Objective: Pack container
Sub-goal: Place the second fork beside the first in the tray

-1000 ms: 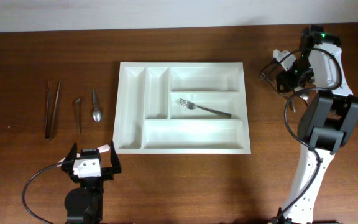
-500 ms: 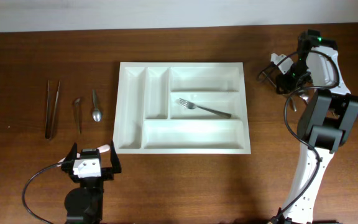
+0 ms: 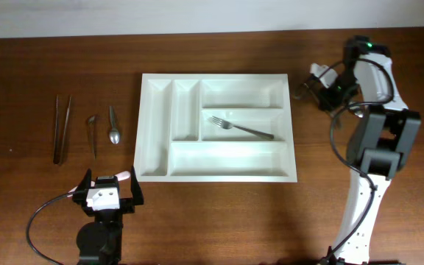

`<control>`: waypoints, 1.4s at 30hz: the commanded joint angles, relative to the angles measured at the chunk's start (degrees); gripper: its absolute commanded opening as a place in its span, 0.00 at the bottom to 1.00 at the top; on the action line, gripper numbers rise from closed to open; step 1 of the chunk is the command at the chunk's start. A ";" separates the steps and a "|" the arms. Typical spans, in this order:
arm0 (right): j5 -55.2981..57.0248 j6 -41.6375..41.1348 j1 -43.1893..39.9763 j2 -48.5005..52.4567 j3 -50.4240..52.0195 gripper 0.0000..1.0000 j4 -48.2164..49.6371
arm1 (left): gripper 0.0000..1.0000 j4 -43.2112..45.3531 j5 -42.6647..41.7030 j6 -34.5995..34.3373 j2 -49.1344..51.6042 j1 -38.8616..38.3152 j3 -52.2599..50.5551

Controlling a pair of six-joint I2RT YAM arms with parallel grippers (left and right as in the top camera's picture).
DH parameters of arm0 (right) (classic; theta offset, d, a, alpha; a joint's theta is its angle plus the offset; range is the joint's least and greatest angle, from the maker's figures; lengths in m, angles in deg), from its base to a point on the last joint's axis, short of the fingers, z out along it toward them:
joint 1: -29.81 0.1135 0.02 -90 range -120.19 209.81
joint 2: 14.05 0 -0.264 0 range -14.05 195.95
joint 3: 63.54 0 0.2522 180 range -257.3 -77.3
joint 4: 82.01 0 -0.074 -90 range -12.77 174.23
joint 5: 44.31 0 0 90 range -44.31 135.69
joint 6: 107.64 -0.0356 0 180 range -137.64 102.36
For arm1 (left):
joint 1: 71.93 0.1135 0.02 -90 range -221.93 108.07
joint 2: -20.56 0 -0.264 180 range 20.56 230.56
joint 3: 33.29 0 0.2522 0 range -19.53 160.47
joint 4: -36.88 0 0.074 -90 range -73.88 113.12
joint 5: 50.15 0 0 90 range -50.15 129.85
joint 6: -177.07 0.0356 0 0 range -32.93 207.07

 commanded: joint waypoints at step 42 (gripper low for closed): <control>-4.76 6.08 26.38 -4.70 -5.53 0.33 -10.99 | 0.99 0.07 -0.61 1.09 -0.37 0.35 -0.35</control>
